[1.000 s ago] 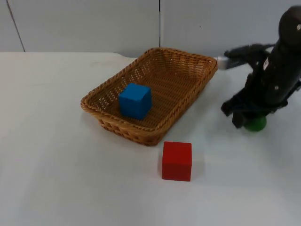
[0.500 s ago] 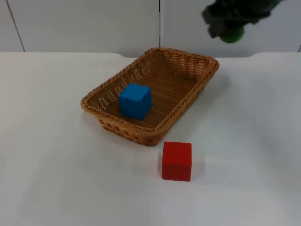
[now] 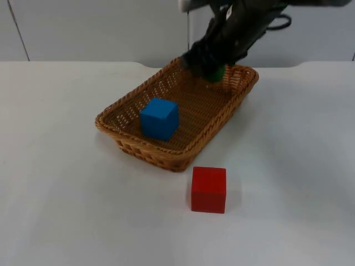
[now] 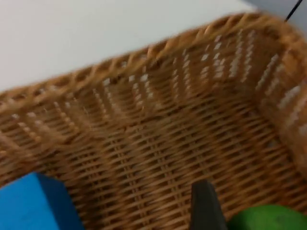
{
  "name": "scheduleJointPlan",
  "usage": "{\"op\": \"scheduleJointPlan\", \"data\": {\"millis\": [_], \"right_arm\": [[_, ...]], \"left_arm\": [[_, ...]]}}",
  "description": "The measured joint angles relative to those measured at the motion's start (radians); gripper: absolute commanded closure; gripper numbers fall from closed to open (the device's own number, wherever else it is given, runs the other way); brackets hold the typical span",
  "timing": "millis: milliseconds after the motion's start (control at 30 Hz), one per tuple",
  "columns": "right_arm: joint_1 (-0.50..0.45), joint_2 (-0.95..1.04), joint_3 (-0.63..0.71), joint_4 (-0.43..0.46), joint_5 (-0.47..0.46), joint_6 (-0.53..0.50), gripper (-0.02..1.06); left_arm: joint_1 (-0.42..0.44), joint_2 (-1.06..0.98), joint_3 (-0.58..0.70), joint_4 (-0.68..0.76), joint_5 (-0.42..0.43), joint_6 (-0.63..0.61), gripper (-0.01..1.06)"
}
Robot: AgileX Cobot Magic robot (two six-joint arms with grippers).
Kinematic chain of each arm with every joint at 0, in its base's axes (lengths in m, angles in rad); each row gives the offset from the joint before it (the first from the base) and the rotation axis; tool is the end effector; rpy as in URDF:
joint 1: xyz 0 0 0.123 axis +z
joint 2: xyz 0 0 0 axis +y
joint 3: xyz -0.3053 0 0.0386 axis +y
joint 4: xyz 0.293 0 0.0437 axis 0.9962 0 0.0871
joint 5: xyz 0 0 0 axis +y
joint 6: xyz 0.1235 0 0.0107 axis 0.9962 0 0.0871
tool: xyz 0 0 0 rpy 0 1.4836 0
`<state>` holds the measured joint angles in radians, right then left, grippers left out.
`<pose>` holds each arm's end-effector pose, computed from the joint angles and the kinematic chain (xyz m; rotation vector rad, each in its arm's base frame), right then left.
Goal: Place all geometric objects except the red cube into the basket.
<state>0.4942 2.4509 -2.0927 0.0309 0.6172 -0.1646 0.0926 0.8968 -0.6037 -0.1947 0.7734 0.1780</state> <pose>0.5516 0.2997 0.1297 -0.7759 2.3416 0.1764 0.2028 0.0020 0.2415 -0.0161 2.5316 -0.1203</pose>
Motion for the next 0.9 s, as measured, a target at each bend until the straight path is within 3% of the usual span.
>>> {"op": "scheduleJointPlan", "data": {"millis": [67,133,167,200,233,267,300,367,700,900], "right_arm": [[0.000,0.025,-0.002,0.000,0.000,0.000,0.93],[0.000,0.033,-0.002,0.000,0.000,0.000,0.75],[0.000,0.036,-0.002,0.005,0.000,0.000,0.75],[0.000,0.041,-0.002,0.010,0.000,0.000,0.65],[0.000,0.043,-0.004,0.017,0.000,0.000,0.43],[0.000,0.043,-0.004,0.017,0.000,0.000,0.28],[0.000,0.043,-0.005,0.024,0.000,0.000,0.28],[0.000,0.043,-0.010,0.034,0.000,0.000,0.02],[0.000,-0.107,-0.013,0.054,0.049,-0.004,0.00],[0.000,-0.288,-0.013,0.054,0.163,-0.004,0.00]], "left_arm": [[0.000,0.000,0.000,0.000,0.000,0.000,0.00],[0.000,0.000,0.000,0.000,0.000,0.000,0.00],[0.000,0.000,0.000,0.000,0.000,0.000,0.00],[0.000,0.000,0.000,0.000,0.000,0.000,0.00],[0.000,0.000,0.000,0.000,0.000,0.000,0.00],[0.000,0.000,0.000,0.000,0.000,0.000,0.00],[0.000,0.000,0.000,0.000,0.000,0.000,0.00],[0.000,0.000,0.000,0.000,0.000,0.000,0.00],[0.000,0.000,0.000,0.000,-0.002,0.000,0.00],[0.000,0.000,0.000,0.000,-0.002,0.000,0.00]]}}
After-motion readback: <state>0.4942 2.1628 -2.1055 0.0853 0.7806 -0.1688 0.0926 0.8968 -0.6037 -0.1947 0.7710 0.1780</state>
